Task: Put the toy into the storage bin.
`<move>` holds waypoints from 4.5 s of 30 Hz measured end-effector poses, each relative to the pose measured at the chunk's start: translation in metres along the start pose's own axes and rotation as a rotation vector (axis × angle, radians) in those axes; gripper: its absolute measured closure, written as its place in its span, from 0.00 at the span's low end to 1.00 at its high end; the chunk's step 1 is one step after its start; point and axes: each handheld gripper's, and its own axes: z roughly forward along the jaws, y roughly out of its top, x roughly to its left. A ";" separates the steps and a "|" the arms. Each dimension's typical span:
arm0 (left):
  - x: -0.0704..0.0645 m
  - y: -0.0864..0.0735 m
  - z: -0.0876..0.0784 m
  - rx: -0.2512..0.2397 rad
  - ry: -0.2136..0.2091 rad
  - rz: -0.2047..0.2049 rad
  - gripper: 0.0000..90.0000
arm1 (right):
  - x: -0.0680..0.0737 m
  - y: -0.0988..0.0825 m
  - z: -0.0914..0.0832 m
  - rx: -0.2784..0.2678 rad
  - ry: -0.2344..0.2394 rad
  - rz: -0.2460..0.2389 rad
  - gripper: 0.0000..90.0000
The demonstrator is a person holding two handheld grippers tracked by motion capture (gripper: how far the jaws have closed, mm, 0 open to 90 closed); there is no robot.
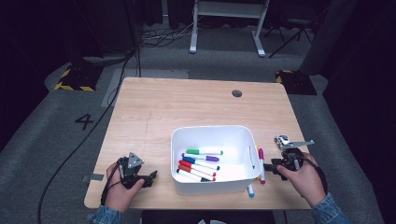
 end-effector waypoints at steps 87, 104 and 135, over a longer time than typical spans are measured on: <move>0.000 0.000 0.000 -0.001 0.002 0.000 0.16 | 0.050 0.066 -0.102 -0.104 0.094 -0.111 0.85; 0.000 0.000 0.000 -0.001 0.002 0.000 0.16 | 0.104 0.107 -0.074 -0.045 0.190 -0.238 0.85; 0.000 0.000 0.000 -0.001 -0.001 -0.004 0.16 | 0.164 0.145 -0.004 0.107 0.273 -0.359 0.85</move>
